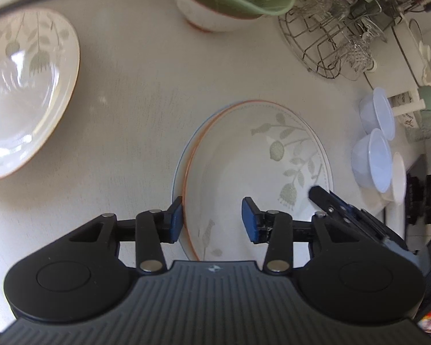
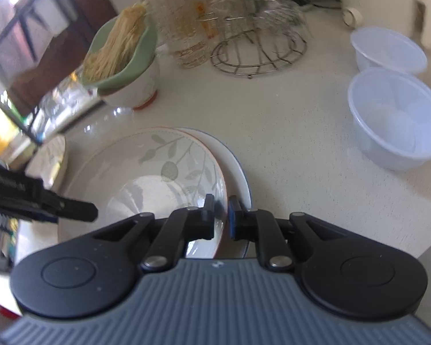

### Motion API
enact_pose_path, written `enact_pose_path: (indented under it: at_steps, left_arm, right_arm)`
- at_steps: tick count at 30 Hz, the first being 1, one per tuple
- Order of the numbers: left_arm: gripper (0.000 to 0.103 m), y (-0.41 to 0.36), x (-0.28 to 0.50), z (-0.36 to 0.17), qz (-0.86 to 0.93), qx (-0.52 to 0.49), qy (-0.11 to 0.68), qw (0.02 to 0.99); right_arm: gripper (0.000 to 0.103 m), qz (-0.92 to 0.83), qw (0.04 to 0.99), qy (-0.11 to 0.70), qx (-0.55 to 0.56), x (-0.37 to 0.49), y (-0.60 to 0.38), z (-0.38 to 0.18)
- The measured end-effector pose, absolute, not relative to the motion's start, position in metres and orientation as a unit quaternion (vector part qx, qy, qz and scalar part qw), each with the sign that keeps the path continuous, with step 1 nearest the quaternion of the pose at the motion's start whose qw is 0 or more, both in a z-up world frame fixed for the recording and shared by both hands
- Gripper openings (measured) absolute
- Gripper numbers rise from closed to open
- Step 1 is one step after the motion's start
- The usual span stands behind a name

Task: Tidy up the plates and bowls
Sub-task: 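Lower the leaf plate onto the rose plate and open both grippers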

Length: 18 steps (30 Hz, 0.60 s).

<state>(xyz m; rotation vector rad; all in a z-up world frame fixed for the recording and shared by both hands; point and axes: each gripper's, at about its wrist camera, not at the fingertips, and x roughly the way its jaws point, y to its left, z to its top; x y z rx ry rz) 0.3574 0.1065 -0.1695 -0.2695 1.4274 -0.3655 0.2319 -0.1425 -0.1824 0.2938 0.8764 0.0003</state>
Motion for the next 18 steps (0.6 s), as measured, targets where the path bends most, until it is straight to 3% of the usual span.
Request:
enact_pose_path:
  at_steps: [9,18]
  left_arm:
    - [0.053,0.122,0.355,-0.161,-0.182,-0.14,0.664,0.712]
    - [0.053,0.119,0.332,-0.126,-0.165,-0.128,0.6,0.772]
  right_arm:
    - [0.018,0.0,0.903,0.426,0.055,0.244,-0.122,-0.178]
    - [0.016,-0.001,0.9,0.426,0.096,0.246,-0.133,-0.172]
